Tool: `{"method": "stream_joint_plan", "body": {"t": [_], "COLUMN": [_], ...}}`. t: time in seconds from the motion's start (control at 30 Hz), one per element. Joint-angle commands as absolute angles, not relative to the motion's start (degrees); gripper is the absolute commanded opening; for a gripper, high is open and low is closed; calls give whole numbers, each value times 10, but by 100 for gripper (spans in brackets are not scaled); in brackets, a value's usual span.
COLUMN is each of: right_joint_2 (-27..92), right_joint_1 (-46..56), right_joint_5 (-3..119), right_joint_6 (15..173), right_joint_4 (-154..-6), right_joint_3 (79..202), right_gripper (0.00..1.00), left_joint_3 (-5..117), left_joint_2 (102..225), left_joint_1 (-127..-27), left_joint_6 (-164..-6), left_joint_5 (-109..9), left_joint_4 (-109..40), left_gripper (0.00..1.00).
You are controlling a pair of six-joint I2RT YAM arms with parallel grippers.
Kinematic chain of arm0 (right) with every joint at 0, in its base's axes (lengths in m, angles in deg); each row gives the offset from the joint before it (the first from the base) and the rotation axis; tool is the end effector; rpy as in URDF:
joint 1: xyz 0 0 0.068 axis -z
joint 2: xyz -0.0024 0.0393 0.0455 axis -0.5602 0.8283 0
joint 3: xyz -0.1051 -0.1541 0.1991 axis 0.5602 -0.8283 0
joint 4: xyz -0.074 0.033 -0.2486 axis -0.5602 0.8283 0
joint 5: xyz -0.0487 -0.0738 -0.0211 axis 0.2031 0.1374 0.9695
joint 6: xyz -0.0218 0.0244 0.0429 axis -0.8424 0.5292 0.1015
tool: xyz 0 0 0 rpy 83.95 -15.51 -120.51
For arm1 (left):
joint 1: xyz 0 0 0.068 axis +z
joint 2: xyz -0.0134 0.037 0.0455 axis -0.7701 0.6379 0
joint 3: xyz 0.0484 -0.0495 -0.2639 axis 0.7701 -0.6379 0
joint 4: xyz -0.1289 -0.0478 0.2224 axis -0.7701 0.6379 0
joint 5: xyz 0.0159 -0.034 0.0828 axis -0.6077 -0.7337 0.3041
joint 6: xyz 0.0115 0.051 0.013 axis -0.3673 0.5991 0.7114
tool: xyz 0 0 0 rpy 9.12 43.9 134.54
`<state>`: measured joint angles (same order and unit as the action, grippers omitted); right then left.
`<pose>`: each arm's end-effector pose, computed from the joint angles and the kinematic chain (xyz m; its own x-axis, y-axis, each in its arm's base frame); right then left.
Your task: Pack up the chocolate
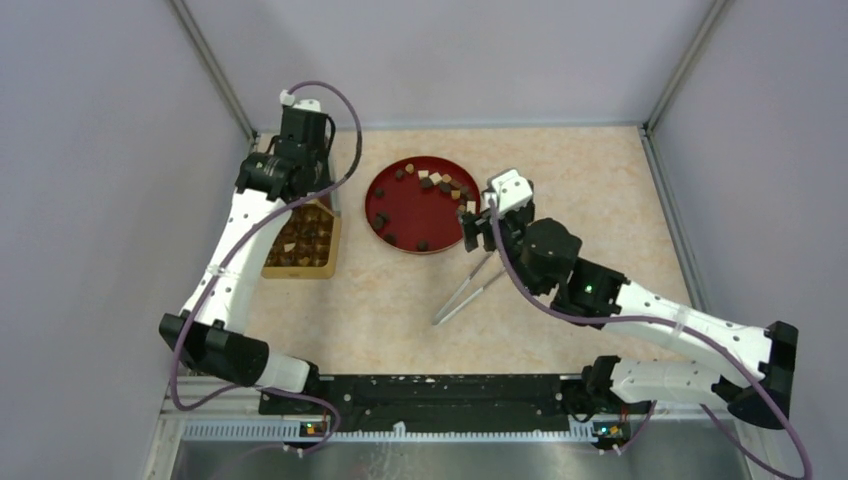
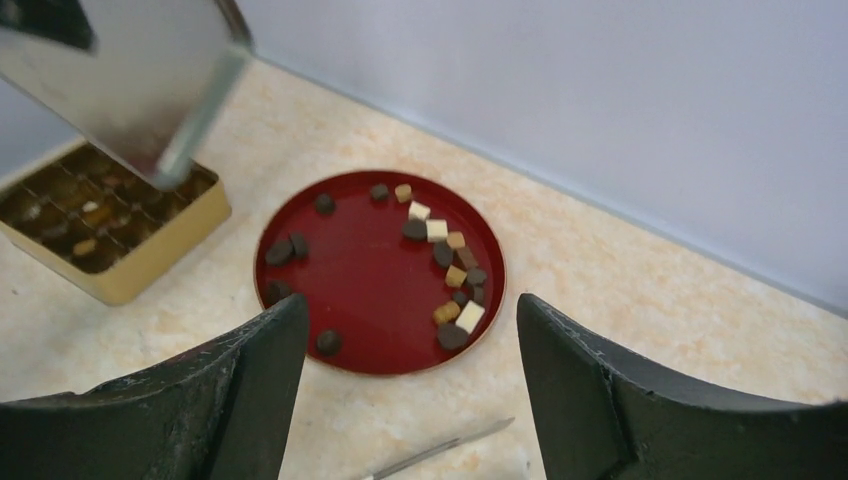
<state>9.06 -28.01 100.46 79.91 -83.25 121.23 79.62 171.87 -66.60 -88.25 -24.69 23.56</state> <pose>0.1255 0.1935 0.3938 0.0691 -0.0968 -0.9929 -0.4515 0.8845 -0.1177 0.2862 -0.0726 0.4116 -0.6559 -0.0591 -0.7525 -0.1041 0.9945 0.0127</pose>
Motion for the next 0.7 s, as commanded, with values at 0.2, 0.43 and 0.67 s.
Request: {"method": "stream_joint_plan", "body": {"t": [0.2,0.43,0.67], "right_joint_2": [139,149,142], "right_joint_1": [-260,-248,-229], "right_joint_5": [981,963,960], "right_joint_6": [834,842,842], "right_joint_4": [-837,-827,-814], "right_joint_3": [1186,1182,1176], "right_gripper": [75,75,75], "left_joint_3": [711,650,640], "left_joint_2": [1687,1722,1780], "left_joint_1": [-665,-681,-697], "left_joint_6": [-862,-852,-967], "left_joint_5": [286,350,362], "left_joint_4": [294,260,342], "left_gripper": [0,0,0]}}
